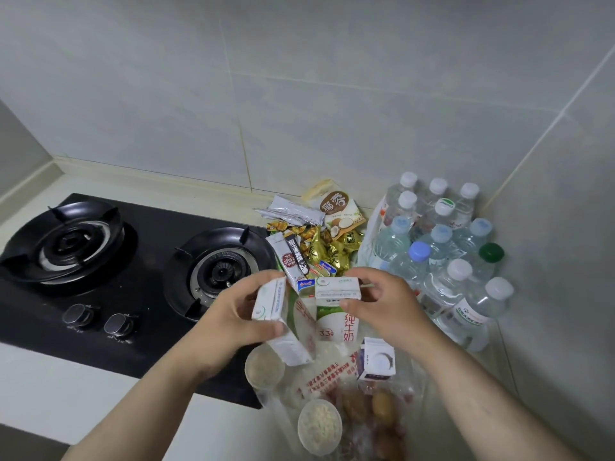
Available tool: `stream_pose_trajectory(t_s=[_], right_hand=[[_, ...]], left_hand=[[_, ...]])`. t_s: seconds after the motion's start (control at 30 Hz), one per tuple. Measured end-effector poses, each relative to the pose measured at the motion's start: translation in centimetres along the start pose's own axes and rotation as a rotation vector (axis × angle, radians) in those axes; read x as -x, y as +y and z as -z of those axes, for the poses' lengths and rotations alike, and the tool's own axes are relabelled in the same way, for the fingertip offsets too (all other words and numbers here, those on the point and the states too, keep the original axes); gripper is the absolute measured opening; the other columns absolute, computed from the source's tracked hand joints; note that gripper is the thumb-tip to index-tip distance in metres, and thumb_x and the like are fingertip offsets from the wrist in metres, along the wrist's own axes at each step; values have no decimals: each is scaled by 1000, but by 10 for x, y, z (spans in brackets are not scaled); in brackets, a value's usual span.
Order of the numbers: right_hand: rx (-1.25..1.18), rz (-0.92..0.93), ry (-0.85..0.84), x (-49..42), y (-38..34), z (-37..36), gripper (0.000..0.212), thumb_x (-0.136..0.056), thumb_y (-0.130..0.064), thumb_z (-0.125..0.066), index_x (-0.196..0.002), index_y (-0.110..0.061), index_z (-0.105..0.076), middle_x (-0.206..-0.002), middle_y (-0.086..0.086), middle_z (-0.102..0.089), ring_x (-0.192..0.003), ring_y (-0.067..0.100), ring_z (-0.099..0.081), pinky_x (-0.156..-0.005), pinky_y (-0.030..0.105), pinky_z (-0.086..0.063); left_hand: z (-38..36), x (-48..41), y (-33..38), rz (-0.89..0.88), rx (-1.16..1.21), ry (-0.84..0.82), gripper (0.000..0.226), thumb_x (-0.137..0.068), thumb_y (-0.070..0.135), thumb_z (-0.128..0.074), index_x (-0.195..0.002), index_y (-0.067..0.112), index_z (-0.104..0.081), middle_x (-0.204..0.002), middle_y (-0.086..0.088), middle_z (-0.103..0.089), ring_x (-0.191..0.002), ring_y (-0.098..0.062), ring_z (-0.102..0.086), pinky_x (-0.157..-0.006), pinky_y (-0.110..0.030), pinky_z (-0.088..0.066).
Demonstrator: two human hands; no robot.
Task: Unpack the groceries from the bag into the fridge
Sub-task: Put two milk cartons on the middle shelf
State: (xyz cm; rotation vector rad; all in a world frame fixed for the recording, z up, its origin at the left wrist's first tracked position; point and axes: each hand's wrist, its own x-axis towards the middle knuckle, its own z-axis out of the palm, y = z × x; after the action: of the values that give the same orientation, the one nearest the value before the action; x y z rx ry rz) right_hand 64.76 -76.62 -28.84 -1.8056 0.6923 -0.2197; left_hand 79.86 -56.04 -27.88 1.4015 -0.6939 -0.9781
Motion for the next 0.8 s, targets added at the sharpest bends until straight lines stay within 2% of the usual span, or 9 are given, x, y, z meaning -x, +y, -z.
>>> stream_pose_trajectory(t_s=[0.1, 0.17, 0.23, 0.3, 0.33, 0.43, 0.57, 0.67, 0.8], right_hand=[[-96, -25, 47, 0, -10, -3, 40, -81, -5, -77, -106, -33, -63, -95, -20, -74, -92, -5, -68, -77, 16, -55], [-146, -34, 62, 0, -17, -7, 40, -81, -7, -77, -116, -22, -66, -101, -11, -75, -95, 3, -70, -82, 26, -58], [-191, -34, 55, 0, -23, -11, 37, -82, -6, -75, -116, -19, -68, -101, -6, -76, -95, 10, -72, -86, 36, -58], [-216, -40, 51, 0, -30, -17, 37, -81, -6, -76, -115, -19, -68, -101, -3, -76, -95, 14, -72, -87, 40, -58], [-223, -39, 48, 0, -34, -20, 36, -81, -5, -76, -114, -18, -68, -101, -2, -76, -95, 15, -72, -87, 41, -58], [-233, -34, 36, 3, -44, -30, 35, -81, -4, -75, -114, -14, -68, -101, -1, -76, -95, 17, -73, -86, 40, -57], [-257, -23, 62, 9, -60, -45, 27, -84, -3, -72, -107, -16, -70, -96, 0, -77, -92, 19, -73, -81, 38, -57], [-286, -13, 60, 14, -73, -56, 23, -86, -2, -68, -105, -14, -71, -94, 3, -77, -88, 21, -74, -72, 31, -56], [-361, -32, 63, 17, -85, -76, 22, -88, -4, -65, -107, -14, -70, -95, 8, -77, -86, 26, -74, -70, 36, -55]], left_hand=[[6, 1, 1, 51, 304, 100, 82, -51, 17, -84, -128, 10, -57, -120, -13, -66, -107, -31, -64, -82, -37, -56], [7, 4, 5, 82, 454, 132, 86, -47, 25, -88, -126, 7, -59, -119, -17, -66, -106, -35, -64, -81, -39, -57], [7, 7, 11, 143, 610, 146, 82, -46, 33, -90, -120, 6, -66, -121, -21, -66, -106, -37, -66, -78, -46, -58], [10, 11, 15, 222, 740, 182, 72, -58, 37, -80, -122, 6, -66, -124, -25, -63, -105, -40, -65, -79, -56, -55], [12, 12, 16, 244, 768, 202, 66, -67, 37, -70, -125, 6, -64, -128, -27, -60, -106, -41, -62, -84, -59, -52], [19, 20, 22, 292, 756, 262, 60, -74, 39, -59, -123, 6, -65, -122, -29, -61, -103, -42, -59, -90, -58, -47], [31, 30, 26, 330, 565, 310, 55, -69, 31, -74, -116, 4, -64, -102, -25, -66, -91, -39, -64, -84, -53, -52], [45, 38, 29, 235, 457, 334, 41, -67, 27, -72, -100, 3, -65, -85, -22, -66, -71, -32, -67, -67, -42, -55], [62, 56, 28, 112, 397, 370, 26, -70, 22, -68, -92, 7, -71, -81, -22, -69, -66, -30, -67, -61, -36, -55]])
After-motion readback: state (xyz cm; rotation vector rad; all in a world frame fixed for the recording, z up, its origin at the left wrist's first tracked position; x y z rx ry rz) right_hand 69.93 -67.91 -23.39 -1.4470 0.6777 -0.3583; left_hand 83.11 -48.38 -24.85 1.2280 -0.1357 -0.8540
